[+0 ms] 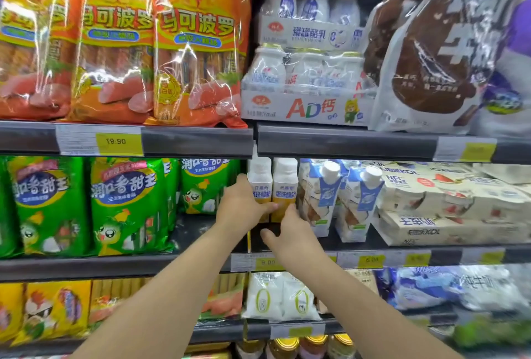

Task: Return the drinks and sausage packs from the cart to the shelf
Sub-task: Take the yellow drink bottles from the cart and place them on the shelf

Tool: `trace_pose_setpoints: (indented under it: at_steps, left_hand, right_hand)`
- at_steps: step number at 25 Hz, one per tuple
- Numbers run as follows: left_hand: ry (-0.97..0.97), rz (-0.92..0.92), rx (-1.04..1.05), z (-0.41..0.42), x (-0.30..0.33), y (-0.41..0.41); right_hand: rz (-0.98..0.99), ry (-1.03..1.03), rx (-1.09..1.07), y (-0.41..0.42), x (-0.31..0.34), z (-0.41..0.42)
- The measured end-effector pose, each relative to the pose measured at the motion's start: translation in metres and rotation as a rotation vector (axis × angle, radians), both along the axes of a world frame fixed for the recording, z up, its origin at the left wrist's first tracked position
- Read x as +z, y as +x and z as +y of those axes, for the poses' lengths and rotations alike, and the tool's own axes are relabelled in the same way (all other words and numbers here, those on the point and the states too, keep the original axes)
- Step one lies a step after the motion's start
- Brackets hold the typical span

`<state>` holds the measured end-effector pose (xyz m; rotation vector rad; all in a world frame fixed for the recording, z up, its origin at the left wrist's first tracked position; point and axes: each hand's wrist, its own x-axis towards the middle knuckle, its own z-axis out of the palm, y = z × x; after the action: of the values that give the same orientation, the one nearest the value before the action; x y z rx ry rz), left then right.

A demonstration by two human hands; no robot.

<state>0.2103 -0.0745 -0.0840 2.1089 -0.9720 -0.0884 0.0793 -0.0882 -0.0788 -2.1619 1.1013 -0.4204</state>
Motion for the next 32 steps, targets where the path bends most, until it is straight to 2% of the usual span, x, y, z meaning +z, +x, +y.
trace_pose_setpoints:
  at_steps: [8,15,26,32]
  left_hand:
    - [0.009,-0.002,0.059,-0.008,0.002,0.0]
    - [0.047,0.034,0.101,-0.011,0.004,-0.002]
    - [0.037,0.079,0.03,-0.002,0.006,-0.01]
    - [0.053,0.197,-0.059,0.026,0.004,-0.016]
  right_hand:
    - [-0.144,0.108,0.012,0.008,-0.009,-0.011]
    - [-0.146,0.115,0.05,0.012,-0.016,-0.012]
    - [-0.131,0.095,0.055,0.006,-0.016,-0.013]
    - [-0.144,-0.104,0.072,-0.025,-0.007,0.007]
